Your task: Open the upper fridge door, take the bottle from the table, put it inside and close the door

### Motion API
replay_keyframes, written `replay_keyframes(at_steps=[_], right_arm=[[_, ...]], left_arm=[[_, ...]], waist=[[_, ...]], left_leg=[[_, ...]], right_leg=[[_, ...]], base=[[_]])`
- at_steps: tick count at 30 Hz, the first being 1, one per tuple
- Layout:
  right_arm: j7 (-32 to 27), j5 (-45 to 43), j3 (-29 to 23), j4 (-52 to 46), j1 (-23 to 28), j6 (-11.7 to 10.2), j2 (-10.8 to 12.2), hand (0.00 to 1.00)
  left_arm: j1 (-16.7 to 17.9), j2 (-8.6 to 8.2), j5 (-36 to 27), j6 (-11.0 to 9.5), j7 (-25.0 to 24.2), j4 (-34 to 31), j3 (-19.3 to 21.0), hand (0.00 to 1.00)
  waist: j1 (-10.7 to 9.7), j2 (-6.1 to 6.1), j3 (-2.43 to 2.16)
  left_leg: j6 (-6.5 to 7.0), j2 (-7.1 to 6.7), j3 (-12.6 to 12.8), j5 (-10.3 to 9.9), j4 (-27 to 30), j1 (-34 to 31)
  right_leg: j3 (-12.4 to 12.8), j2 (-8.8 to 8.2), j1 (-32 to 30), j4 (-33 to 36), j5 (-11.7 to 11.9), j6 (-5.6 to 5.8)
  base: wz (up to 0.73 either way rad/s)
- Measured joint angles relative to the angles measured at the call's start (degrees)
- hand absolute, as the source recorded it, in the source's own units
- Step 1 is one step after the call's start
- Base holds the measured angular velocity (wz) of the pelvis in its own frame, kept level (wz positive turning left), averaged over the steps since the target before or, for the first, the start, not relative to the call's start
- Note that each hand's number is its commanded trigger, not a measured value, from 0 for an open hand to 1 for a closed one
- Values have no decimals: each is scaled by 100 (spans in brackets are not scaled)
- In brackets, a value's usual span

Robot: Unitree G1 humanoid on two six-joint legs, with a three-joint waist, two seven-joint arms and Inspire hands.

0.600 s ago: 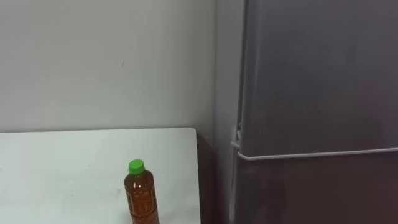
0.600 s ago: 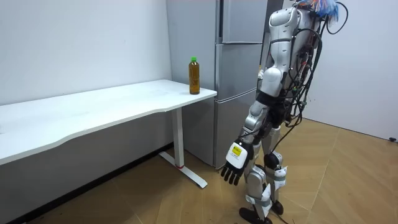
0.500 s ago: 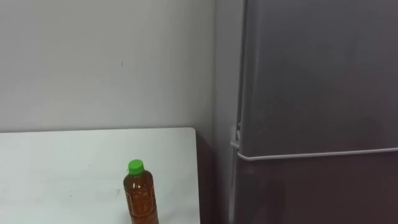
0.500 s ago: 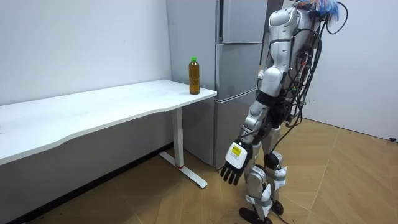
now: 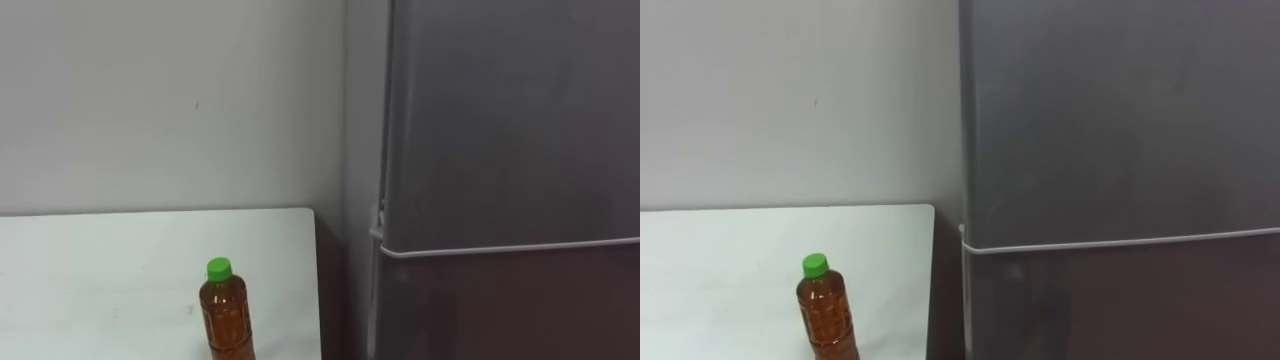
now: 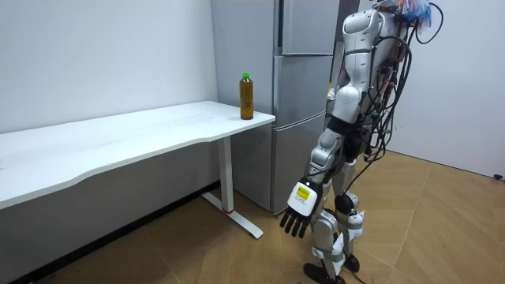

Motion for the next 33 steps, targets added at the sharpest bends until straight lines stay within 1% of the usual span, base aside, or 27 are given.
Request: replay_keyframes(at_steps=[2,4,5,6,7,8,9,10,11,13,14,16,18,19,20,22,24,26,28,29,30,31,32,33], right_arm=[[2,-7,-37,0,-2,4,0,0],[-8,6,-78,16,1,4,0,0],[-10,12,-77,15,3,3,0,0],[-11,5,-98,16,21,1,-8,0],[-8,1,-146,16,31,0,-16,0],[-8,-12,-218,12,47,-4,-26,0],[-11,-17,-229,11,57,-5,-38,0],[-16,-38,-297,-25,97,-6,-57,0],[-16,-51,-327,-69,137,-14,-65,0],[-6,-61,-426,-179,225,-52,-68,0],[4,-62,-441,-257,274,-71,-68,0],[7,-94,-488,-287,276,-70,-67,0],[4,-203,-563,-299,284,-69,-67,0],[3,-306,-632,-337,282,-66,-66,0],[2,-369,-658,-348,282,-69,-68,0],[-1,-457,-705,-350,316,-71,-69,0],[-4,-465,-706,-369,315,-81,-69,0],[-8,-504,-757,-418,371,-106,-58,0],[-25,-513,-841,-481,447,-132,-31,0],[-34,-512,-863,-490,459,-133,-25,0],[-52,-484,-867,-493,467,-132,-22,0],[-55,-487,-862,-520,459,-128,-21,0],[-50,-502,-861,-566,465,-128,-13,0],[-52,-516,-861,-564,464,-128,-10,0]], left_arm=[[-47,-1,-370,-16,62,-1,142,0],[-77,1,-920,-83,207,-78,398,0],[-84,4,-1067,-89,264,-123,443,0],[-97,3,-1295,-107,368,-240,578,0],[-109,17,-1484,-136,469,-383,699,0],[-125,22,-1654,-236,600,-546,859,0],[-127,40,-1725,-295,672,-622,862,0],[-127,66,-1878,-429,811,-765,864,0],[-125,69,-1947,-492,881,-845,866,0],[-132,70,-2155,-676,1075,-1042,865,0],[-127,68,-2281,-719,1145,-1131,866,0],[-128,58,-2371,-724,1228,-1307,909,0],[-130,51,-2443,-722,1315,-1709,1026,0],[-132,63,-2559,-740,1432,-2045,1095,0],[-137,78,-2596,-771,1500,-2180,1101,0],[-196,161,-2593,-996,1700,-2444,1099,0],[-258,185,-2595,-1044,1810,-2600,1095,0],[-267,182,-2598,-1048,1868,-2889,1096,0],[-223,181,-2595,-1070,1921,-3513,1130,0],[-223,181,-2595,-1073,1931,-3677,1155,0],[-240,181,-2599,-1100,1978,-3956,1231,0],[-247,181,-2593,-1115,2057,-4263,1282,0],[-252,181,-2577,-1124,2161,-4625,1297,0],[-262,182,-2570,-1134,2176,-4789,1311,0]], waist=[[-6,1,1],[11,6,2],[21,15,2],[47,46,-6],[58,48,0],[61,76,0],[62,86,0],[60,124,2],[61,145,4],[60,212,18],[54,229,22],[53,249,19],[44,247,20],[45,247,19],[45,251,20],[41,262,15],[35,282,9],[51,309,-6],[69,317,-13],[74,319,-14],[71,290,4],[66,327,-19],[70,291,6],[75,298,4]], left_leg=[[0,-4,-20,0,0,-10],[-1,-5,-21,0,-3,-14],[-1,-5,-20,1,-4,-10],[-1,-4,-17,1,-6,4],[-1,-5,-14,1,-6,13],[-1,-5,-14,1,-10,14],[-1,-5,-13,1,-16,14],[0,-6,-9,1,-25,22],[0,-8,-7,1,-32,26],[-1,-9,11,2,-69,52],[-9,-9,28,9,-105,82],[-10,-7,33,9,-112,92],[-10,-7,20,9,-98,57],[-10,-7,12,9,-87,20],[-10,-9,8,9,-88,12],[-10,-16,-7,9,-94,30],[-10,-19,-11,9,-89,24],[-10,-23,-16,10,-91,21],[-10,-23,-19,9,-96,30],[-10,-23,-22,8,-100,29],[-10,-22,-25,8,-116,30],[-10,-22,-24,8,-112,32],[-10,-21,-28,8,-109,27],[-9,-21,-29,7,-106,22]], right_leg=[[-24,-3,-2,-1,-1,1],[-47,-5,-3,-3,-2,1],[-40,-3,-5,-3,-1,1],[-8,2,-7,-4,-1,1],[3,4,-2,-2,-1,1],[7,3,0,1,-1,1],[10,3,-1,2,-1,1],[21,4,3,6,0,1],[26,3,3,8,0,2],[49,6,2,12,0,2],[82,12,3,9,-1,1],[102,19,6,7,-3,-3],[96,19,-17,12,-5,-5],[96,20,-40,15,-5,-6],[94,19,-47,13,-5,-5],[94,19,-12,15,-5,-5],[96,19,-5,21,-3,-3],[98,20,-4,28,-2,-3],[146,38,-24,22,-2,-2],[164,41,-24,21,-2,-2],[166,41,-25,23,-2,-2],[164,40,-20,25,-2,-3],[162,42,-17,31,-1,-4],[161,44,-17,35,-1,-4]], base=[[4],[2],[0],[-4],[-4],[0],[0],[0],[-4],[-7],[-10],[-4],[3],[5],[4],[4],[2],[0],[0],[0],[0],[0],[0],[0]])
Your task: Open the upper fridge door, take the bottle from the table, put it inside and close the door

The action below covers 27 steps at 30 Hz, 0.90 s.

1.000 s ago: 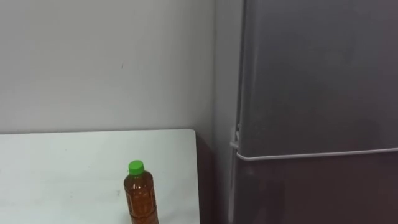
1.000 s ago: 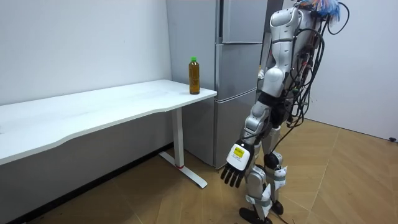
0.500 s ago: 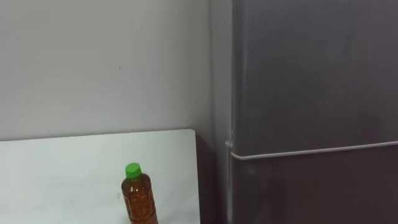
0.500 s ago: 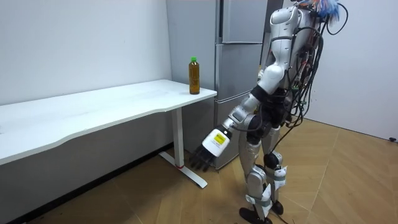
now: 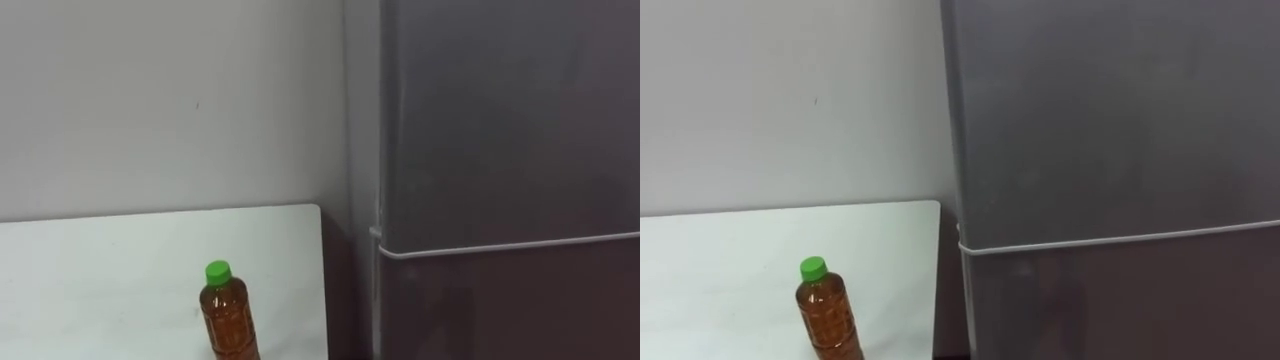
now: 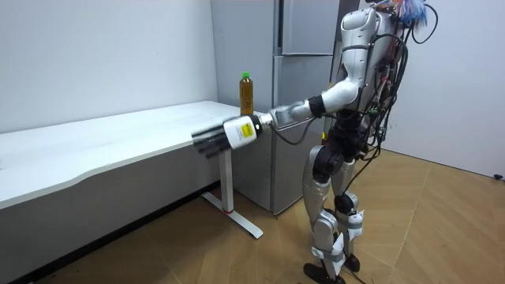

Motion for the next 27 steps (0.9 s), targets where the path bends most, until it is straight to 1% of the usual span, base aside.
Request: replay_keyframes(at_steps=[1,2,5,6,8,9,10,12,13,14,16,18,20,22,23,25,26,27], right_arm=[[-6,0,0,4,-5,0,4,0],[-10,0,1,12,-3,0,5,0],[-27,-48,-11,35,23,0,6,0],[-24,-50,-16,37,28,1,6,0],[-5,-76,-61,64,21,5,13,0],[-6,-76,-65,81,14,5,12,0],[-10,-67,-70,107,14,6,9,0],[-16,-67,-69,97,15,9,9,0],[-14,-67,-64,99,14,10,10,0],[-12,-68,-56,101,11,11,10,0],[-8,-68,-38,108,-12,13,20,0],[-4,-51,-37,107,-15,22,25,0],[0,39,-7,105,-23,60,24,0],[0,118,28,106,-80,117,21,0],[-4,134,44,109,-80,134,15,0],[-8,172,100,111,-108,139,15,0],[-8,180,116,104,-120,138,15,0],[-7,208,130,89,-135,137,20,0]], left_arm=[[-16,0,74,-23,63,-316,5,0],[-37,0,156,-29,91,-434,5,0],[-112,0,628,-29,219,-1198,57,0],[-113,0,741,-29,224,-1347,80,0],[-139,4,1182,-29,233,-1867,192,0],[-153,7,1224,-29,233,-2005,208,0],[-197,23,1291,-29,225,-2240,209,0],[-255,61,1413,-25,170,-2440,209,0],[-316,60,1416,32,102,-2586,208,0],[-347,60,1412,50,55,-2664,208,0],[-455,59,1395,106,-177,-3028,199,0],[-578,50,1318,107,-372,-3175,179,0],[-719,50,1147,168,-549,-3240,158,0],[-852,52,991,272,-722,-3405,-44,0],[-876,52,938,287,-799,-3440,-114,0],[-1014,51,865,413,-1153,-3484,-386,0],[-1054,51,822,440,-1241,-3484,-443,0],[-1117,44,690,476,-1428,-3484,-547,0]], waist=[[-1,2,2],[-2,0,7],[-15,15,4],[-15,14,4],[-37,17,5],[-44,37,-5],[-39,24,6],[-37,39,6],[-40,41,7],[-44,38,9],[-65,14,21],[-96,7,24],[-128,8,24],[-188,8,28],[-200,9,29],[-234,-7,29],[-247,-7,34],[-280,-11,45]], left_leg=[[0,0,0,0,-1,-9],[1,0,0,0,-1,-12],[1,0,-2,0,3,-9],[1,0,-4,0,5,-9],[2,0,-1,0,7,-1],[2,0,-2,0,8,-1],[3,-1,-3,-1,6,-3],[3,0,-2,0,6,-3],[3,4,-3,0,10,-8],[2,6,-3,0,13,-9],[1,8,-5,0,20,-17],[1,7,-6,0,15,-14],[1,7,-4,0,15,-14],[1,1,-7,0,13,-15],[1,-1,-7,0,13,-14],[2,-6,-3,1,19,-8],[2,-5,-2,2,20,-5],[2,-5,2,2,20,-4]], right_leg=[[2,9,5,4,4,-2],[5,14,4,8,6,-2],[21,15,4,12,16,-7],[19,9,0,15,16,-7],[16,19,-6,6,17,-6],[12,20,-2,-1,18,-5],[14,21,6,-4,19,-3],[9,19,16,5,19,-3],[4,20,21,7,19,-3],[5,20,20,7,20,-5],[4,17,-2,-6,22,-8],[1,-7,-4,-26,24,-9],[4,-7,-2,-37,23,-9],[12,-8,-8,-44,22,-7],[14,-9,-7,-46,21,-6],[16,-14,-5,-47,17,0],[17,-14,-5,-47,17,1],[13,-17,-6,-46,17,1]], base=[[0],[0],[0],[0],[0],[0],[0],[0],[0],[0],[0],[0],[0],[0],[0],[0],[0],[0]])
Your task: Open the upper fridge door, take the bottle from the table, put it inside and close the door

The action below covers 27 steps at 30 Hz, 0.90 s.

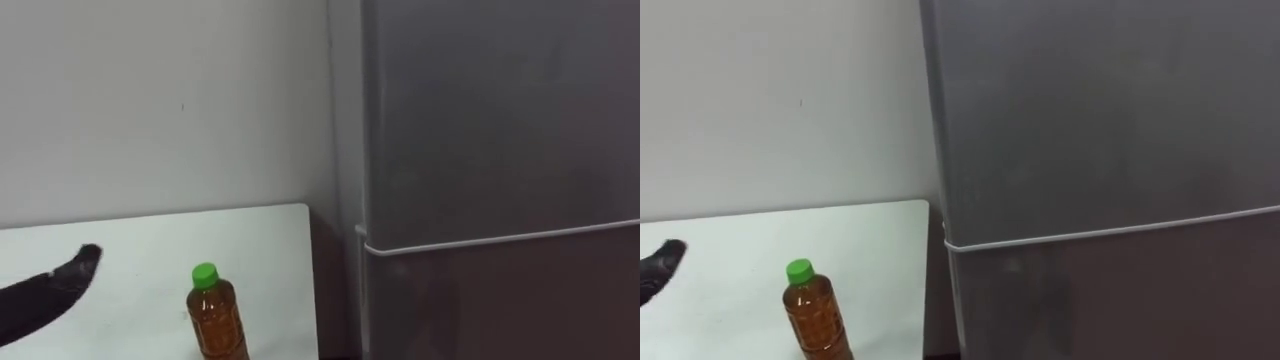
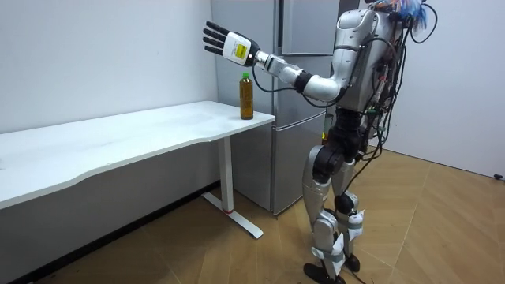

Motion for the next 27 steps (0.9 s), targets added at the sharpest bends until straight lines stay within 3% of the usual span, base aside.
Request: replay_keyframes(at_steps=[4,10,15,19,27], right_arm=[[0,21,69,24,-112,29,0,0],[0,-133,115,79,-242,61,36,0],[-1,-132,155,423,-498,64,31,0],[-4,-130,206,491,-605,116,18,0],[-8,-132,330,438,-641,116,-21,0]], left_arm=[[-198,-87,-485,212,-632,0,-335,0],[-500,-358,-740,221,-1254,-2,-660,0],[-519,-356,-948,236,-1518,3,-1127,0],[-524,-371,-922,458,-1817,8,-1377,0],[-531,-368,-937,706,-2389,44,-1766,0]], waist=[[-141,-23,23],[-245,-96,15],[-337,-136,23],[-417,-121,10],[-472,-63,1]], left_leg=[[-1,5,10,1,-10,-10],[-2,19,104,1,-10,0],[-1,20,142,0,-8,-1],[2,20,141,-2,-18,-23],[-1,28,134,0,-7,-40]], right_leg=[[11,2,7,13,0,1],[182,21,-68,25,1,-1],[294,29,-99,24,10,1],[320,63,-94,10,10,2],[336,58,-131,15,10,0]], base=[[0],[-7],[-5],[0],[0]])
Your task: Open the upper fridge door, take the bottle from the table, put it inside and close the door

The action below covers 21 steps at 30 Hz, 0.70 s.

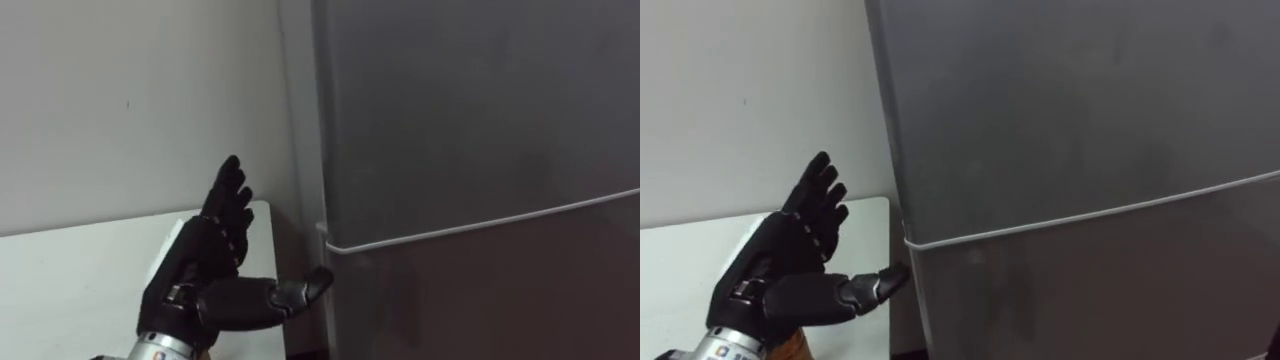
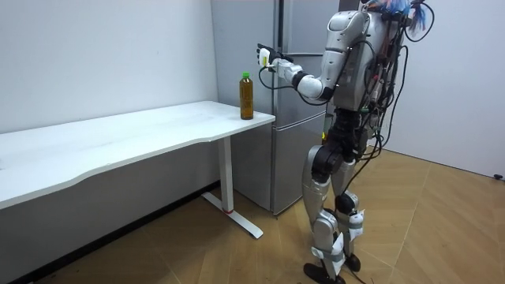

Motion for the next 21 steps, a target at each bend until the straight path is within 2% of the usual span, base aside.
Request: replay_keyframes(at_steps=[6,15,21], right_arm=[[16,0,152,2,-87,-2,-11,0],[63,169,214,17,-118,-3,-11,0],[63,131,209,61,-159,-11,-18,0]], left_arm=[[-82,5,-9,31,-213,0,-112,0],[-470,27,16,34,-518,-4,-201,0],[-471,80,172,34,-592,-157,-191,0]], waist=[[-136,4,6],[-216,31,17],[-210,39,15]], left_leg=[[0,5,-21,0,91,-94],[-1,9,-40,1,90,-167],[0,0,-41,3,111,-200]], right_leg=[[-28,-18,-43,12,8,-13],[-33,-8,-80,-5,13,-21],[-44,-21,-130,-4,14,-21]], base=[[1],[0],[0]])
